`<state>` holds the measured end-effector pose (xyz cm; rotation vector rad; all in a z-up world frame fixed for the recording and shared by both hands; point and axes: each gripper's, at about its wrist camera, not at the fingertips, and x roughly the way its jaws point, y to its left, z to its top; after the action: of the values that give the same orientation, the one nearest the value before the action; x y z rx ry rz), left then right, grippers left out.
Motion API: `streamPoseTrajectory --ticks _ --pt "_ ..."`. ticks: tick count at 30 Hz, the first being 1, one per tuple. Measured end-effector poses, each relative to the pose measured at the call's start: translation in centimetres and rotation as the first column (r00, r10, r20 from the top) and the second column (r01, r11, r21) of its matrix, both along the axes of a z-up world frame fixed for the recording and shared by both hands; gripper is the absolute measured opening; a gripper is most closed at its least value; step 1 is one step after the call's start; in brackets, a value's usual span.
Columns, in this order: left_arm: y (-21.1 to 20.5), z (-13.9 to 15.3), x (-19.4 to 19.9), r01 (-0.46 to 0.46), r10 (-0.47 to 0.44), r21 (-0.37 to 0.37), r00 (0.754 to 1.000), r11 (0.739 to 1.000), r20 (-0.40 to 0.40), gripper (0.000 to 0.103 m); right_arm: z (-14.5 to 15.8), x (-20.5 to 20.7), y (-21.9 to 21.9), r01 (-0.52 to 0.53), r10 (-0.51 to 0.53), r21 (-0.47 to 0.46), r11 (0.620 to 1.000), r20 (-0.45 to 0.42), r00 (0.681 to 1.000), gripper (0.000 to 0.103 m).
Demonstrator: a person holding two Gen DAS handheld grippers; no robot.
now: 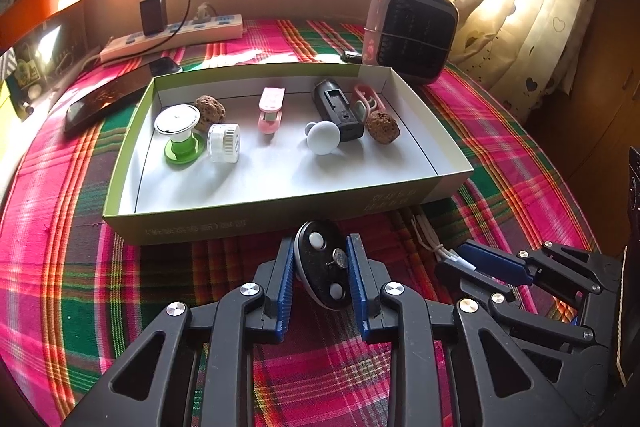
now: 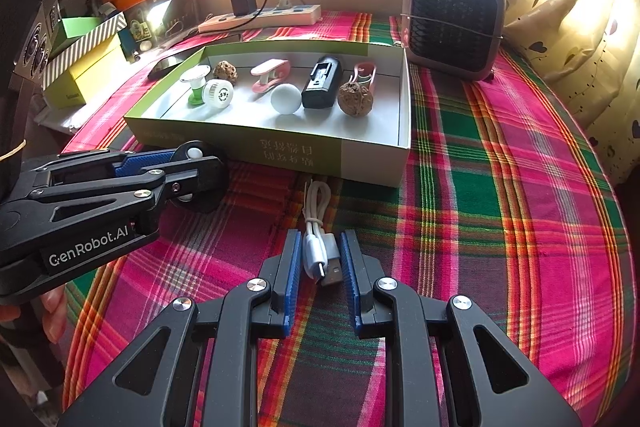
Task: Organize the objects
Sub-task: 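Carry the black disc and white cable over the tray with both tools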
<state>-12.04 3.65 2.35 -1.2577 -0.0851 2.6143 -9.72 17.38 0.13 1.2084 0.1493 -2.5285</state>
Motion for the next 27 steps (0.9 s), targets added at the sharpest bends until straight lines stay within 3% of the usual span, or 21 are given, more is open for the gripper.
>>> streamPoseTrajectory --ticks 27 --pt "-0.2 1.9 1.9 -0.009 0.007 -0.029 0.997 1.000 -0.074 0.023 2.1 0.9 -0.3 -0.020 0.018 -0.036 0.999 -0.057 0.998 0.021"
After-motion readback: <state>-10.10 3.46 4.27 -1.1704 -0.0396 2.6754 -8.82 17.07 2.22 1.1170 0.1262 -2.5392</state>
